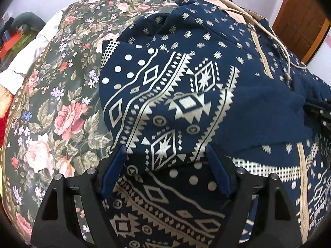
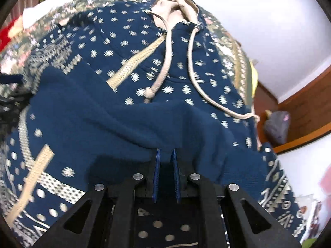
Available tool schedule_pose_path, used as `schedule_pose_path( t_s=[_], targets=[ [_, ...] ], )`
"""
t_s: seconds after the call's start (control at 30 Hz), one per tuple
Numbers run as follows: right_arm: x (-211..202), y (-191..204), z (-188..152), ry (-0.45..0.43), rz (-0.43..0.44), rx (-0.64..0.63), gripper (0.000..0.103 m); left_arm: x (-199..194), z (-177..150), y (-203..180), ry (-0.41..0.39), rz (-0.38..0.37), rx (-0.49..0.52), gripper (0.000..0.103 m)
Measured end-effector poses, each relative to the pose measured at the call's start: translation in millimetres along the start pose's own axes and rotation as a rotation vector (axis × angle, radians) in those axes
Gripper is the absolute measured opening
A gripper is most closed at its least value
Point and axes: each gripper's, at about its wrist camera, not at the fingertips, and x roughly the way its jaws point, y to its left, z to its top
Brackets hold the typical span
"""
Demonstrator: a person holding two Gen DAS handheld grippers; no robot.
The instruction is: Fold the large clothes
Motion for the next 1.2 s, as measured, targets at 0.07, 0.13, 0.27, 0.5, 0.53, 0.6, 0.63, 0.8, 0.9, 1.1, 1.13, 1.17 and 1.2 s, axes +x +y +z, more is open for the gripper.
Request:
schedule_pose_path(
  t_s=[0.07,0.13,0.27,0.5,0.53,0.6,0.63,0.8,0.9,1.1,1.13,1.17,1.2],
  targets=[
    [-1,-2,-1,-0.011,-0.052,0.002,0.032,-3,-8,-1,0.011,0.001,0.008,0.08],
    [0,-6,-5,-0.047,-0.163,-0.011,0.076,-6,-16,-2,0.017,0.014,0.007,0.08],
    [-4,-30,-11,-0.036,-0.051,0.09,0.077,-10,-28,4,0.024,0.011,-0.055,0.079],
    [-77,-80,-35,-0.165,0.146,0.281,0.077,-37,-39,-6,0.011,0.04,-0.017,0.078],
    [-87,-85,-39,-0.183,0.173,0.309,0.077,-45,-37,-9,-0.003,0.034,-0.02,0.078],
    [-109,-105,-53,-0.225,0.241,0.387,0.079,-59,-32,-14,-0.037,0.024,-0.028,0.078],
    [-120,-121,-62,-0.245,0.279,0.44,0.081,-66,-29,-18,-0.054,0.02,-0.029,0.078],
    [-139,-176,-109,-0.26,0.343,0.643,0.089,-82,4,-30,-0.101,0.006,-0.028,0.078],
    [-139,-203,-141,-0.242,0.314,0.733,0.089,-80,34,-44,-0.112,-0.009,-0.014,0.078],
    [-115,-241,-208,-0.162,0.248,0.885,0.089,-33,85,-78,-0.031,-0.037,0.051,0.078],
    [-111,-245,-217,-0.152,0.25,0.905,0.089,-16,91,-84,0.012,-0.044,0.049,0.078],
    [-105,-249,-228,-0.136,0.249,0.932,0.089,-5,94,-90,0.041,-0.059,0.055,0.078],
    [-101,-251,-235,-0.128,0.246,0.947,0.089,4,95,-96,0.065,-0.069,0.065,0.078]
  ],
)
